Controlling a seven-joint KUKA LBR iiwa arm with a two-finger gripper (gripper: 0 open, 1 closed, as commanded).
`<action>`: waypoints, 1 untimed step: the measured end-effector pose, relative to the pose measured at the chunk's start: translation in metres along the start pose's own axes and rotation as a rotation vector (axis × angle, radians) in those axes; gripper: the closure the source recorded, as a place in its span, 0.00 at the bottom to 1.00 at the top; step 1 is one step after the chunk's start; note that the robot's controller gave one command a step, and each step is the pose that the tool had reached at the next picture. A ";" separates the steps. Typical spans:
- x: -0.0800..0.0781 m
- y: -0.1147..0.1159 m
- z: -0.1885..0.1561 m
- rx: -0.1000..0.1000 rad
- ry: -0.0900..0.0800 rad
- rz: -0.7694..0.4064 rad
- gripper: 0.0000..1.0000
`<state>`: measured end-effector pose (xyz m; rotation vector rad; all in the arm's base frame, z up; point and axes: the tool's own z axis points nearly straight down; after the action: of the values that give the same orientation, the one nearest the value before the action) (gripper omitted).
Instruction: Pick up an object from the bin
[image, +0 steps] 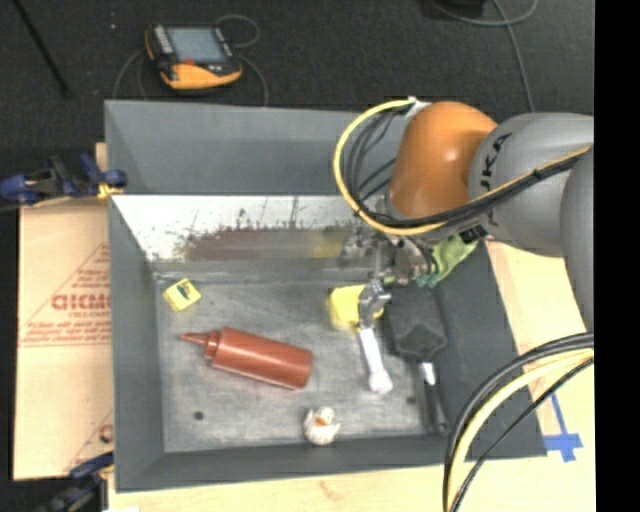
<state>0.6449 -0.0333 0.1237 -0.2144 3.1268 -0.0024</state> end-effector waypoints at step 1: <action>0.009 -0.009 0.041 -0.002 0.003 0.177 0.00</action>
Offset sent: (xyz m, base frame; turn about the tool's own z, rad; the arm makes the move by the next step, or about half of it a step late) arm -0.0270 -0.0813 -0.0537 -0.0732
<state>0.6374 -0.0438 0.0826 0.0632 3.1365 0.0015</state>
